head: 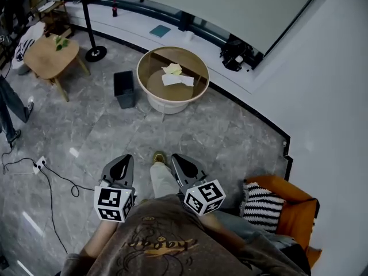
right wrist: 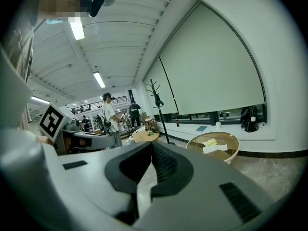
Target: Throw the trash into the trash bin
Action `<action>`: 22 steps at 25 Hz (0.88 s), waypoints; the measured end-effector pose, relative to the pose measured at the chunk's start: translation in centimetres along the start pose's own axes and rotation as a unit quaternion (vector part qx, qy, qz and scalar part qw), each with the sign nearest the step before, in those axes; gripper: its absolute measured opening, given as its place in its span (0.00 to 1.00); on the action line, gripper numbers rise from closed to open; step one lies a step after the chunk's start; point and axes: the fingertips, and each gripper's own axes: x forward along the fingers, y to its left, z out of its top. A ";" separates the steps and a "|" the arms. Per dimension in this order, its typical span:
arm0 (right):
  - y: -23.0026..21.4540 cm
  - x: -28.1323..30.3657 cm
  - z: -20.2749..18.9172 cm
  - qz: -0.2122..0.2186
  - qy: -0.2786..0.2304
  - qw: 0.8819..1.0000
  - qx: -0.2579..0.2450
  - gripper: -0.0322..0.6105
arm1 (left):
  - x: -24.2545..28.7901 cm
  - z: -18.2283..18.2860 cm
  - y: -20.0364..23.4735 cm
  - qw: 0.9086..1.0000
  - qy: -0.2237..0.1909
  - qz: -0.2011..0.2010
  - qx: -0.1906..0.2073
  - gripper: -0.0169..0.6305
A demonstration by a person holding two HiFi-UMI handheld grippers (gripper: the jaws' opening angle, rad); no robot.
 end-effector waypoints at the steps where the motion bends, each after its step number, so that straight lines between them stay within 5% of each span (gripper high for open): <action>1: -0.7 0.8 0.3 0.001 0.001 1.000 0.001 0.08 | 1.0 0.5 0.4 1.000 0.001 0.000 -0.002 0.06; 22: -15.5 19.2 9.2 0.032 0.025 0.999 -0.012 0.08 | 20.8 11.0 9.9 0.999 0.000 0.032 -0.017 0.06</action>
